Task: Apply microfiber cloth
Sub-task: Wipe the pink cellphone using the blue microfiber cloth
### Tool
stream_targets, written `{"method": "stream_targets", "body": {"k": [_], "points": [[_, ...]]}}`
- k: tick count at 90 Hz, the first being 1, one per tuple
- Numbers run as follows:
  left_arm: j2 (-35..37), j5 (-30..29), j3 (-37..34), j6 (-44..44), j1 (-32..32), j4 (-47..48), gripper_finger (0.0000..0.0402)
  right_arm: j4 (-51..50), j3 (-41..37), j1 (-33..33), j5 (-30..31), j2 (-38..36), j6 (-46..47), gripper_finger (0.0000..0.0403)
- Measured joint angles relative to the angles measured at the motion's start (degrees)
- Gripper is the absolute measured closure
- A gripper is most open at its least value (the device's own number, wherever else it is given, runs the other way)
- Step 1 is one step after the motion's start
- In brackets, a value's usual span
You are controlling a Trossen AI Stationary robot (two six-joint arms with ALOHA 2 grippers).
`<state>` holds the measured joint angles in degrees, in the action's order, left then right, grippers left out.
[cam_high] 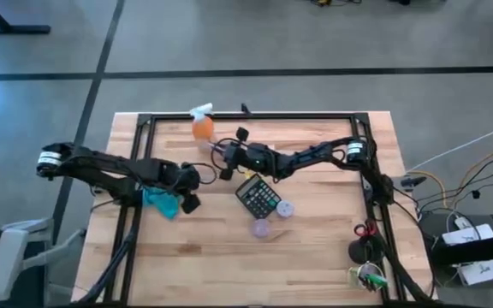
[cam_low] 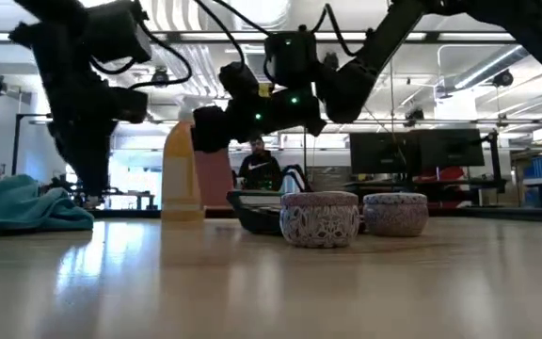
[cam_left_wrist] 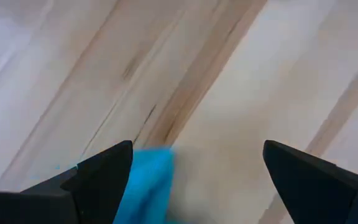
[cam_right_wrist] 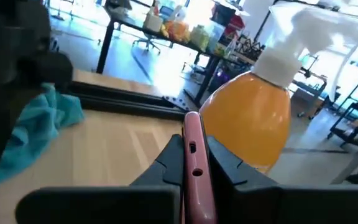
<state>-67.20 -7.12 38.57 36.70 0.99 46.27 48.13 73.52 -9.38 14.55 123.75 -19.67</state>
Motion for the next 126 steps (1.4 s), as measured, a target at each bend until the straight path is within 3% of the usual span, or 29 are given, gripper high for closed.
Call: {"method": "stream_targets", "body": {"k": [24, 38, 53, 68, 73, 79, 94, 101, 109, 126], "points": [[-0.1, -1.2, 1.0, 7.2, 0.0, 18.4, 0.0054, 0.2, -8.0, 2.1, -3.0, -4.4, 3.2, 0.0392], [-1.2, -1.9, 0.3, 6.8, -0.1, 17.6, 0.0054, 0.6, -12.1, 2.3, -2.3, -6.7, 3.5, 0.0392], [-5.4, -7.3, -1.8, 4.5, -0.1, 15.3, 0.0054, 0.0, -15.7, 2.4, -2.4, -10.3, 3.7, 0.0392], [-11.6, -12.5, -3.1, -6.8, -0.1, 0.1, 0.0054, -0.1, -16.6, 2.4, -2.6, -14.9, 3.9, 0.0392], [-13.9, -14.5, -3.1, -10.4, -0.1, -8.9, 0.0054, -1.3, -16.6, 2.4, -2.5, -16.0, 3.9, 0.0392], [-17.2, -16.4, -1.3, -13.2, -0.1, -19.2, 0.0054, -2.5, -16.6, 2.3, -2.5, -17.2, 4.1, 0.0392], [-25.5, -20.7, 5.0, -23.3, -0.5, -33.0, 0.0054, -6.1, -16.6, 2.4, -3.0, -19.4, 6.7, 0.0392], [-28.5, -24.5, 8.3, -28.9, -1.0, -36.1, 0.0054, -8.1, -16.8, 2.4, -3.5, -19.9, 8.2, 0.0392], [-30.1, -24.8, 11.8, -37.0, -0.9, -39.6, 0.0054, -9.3, -16.9, 2.4, -3.5, -20.4, 9.2, 0.0392], [-24.3, -25.1, 14.9, -37.6, -0.6, -29.8, 0.0054, -6.5, -17.4, 2.2, -4.5, -20.0, 15.1, 0.0392]]}}
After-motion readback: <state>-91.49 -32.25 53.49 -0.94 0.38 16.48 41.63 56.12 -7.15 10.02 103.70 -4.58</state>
